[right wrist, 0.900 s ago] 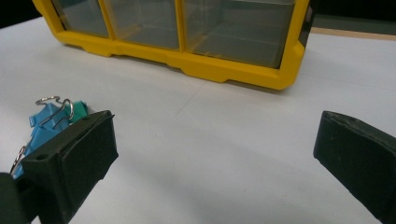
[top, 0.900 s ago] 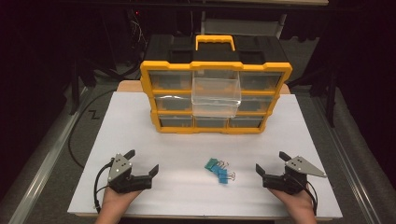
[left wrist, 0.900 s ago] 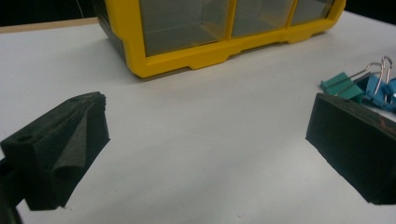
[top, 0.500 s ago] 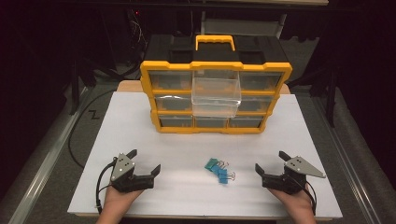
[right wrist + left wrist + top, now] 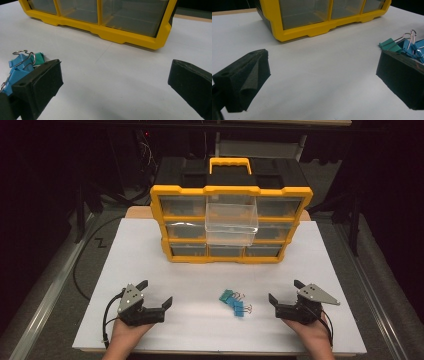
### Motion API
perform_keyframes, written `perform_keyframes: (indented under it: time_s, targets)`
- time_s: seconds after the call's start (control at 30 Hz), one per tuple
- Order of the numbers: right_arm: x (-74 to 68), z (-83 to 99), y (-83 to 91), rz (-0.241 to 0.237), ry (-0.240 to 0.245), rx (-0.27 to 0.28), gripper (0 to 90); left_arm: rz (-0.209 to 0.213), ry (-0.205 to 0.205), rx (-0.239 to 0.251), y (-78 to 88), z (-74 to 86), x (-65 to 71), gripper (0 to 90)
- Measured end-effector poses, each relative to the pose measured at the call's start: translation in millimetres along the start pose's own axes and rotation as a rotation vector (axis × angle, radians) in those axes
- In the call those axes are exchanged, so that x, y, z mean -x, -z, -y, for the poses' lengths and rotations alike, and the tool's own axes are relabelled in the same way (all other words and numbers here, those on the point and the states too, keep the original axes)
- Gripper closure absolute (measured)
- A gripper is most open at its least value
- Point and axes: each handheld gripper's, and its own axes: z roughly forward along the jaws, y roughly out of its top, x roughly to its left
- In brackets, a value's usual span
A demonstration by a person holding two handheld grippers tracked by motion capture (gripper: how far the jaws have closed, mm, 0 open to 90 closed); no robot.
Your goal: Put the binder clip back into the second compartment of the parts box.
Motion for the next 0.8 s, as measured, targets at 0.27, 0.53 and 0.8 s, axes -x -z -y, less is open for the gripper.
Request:
perform_keyframes:
  time_s: [0.27,0.53,0.8]
  targets:
    - [-0.4,-1.8,-4.9,0.005,0.0,-0.051,0.6,-0.01,-0.002,0.017,1.0,0.1,-0.6,0.1]
    - [-0.6,-2.2,-9.0,-0.002,-0.007,-0.127,0.7,-0.02,-0.003,0.003,0.5,0.3,-0.9,0.1]
    - [0.2,-1.4,-11.7,-0.024,-0.006,-0.202,0.7,-0.017,-0.016,0.001,0.0,0.5,0.3,0.1]
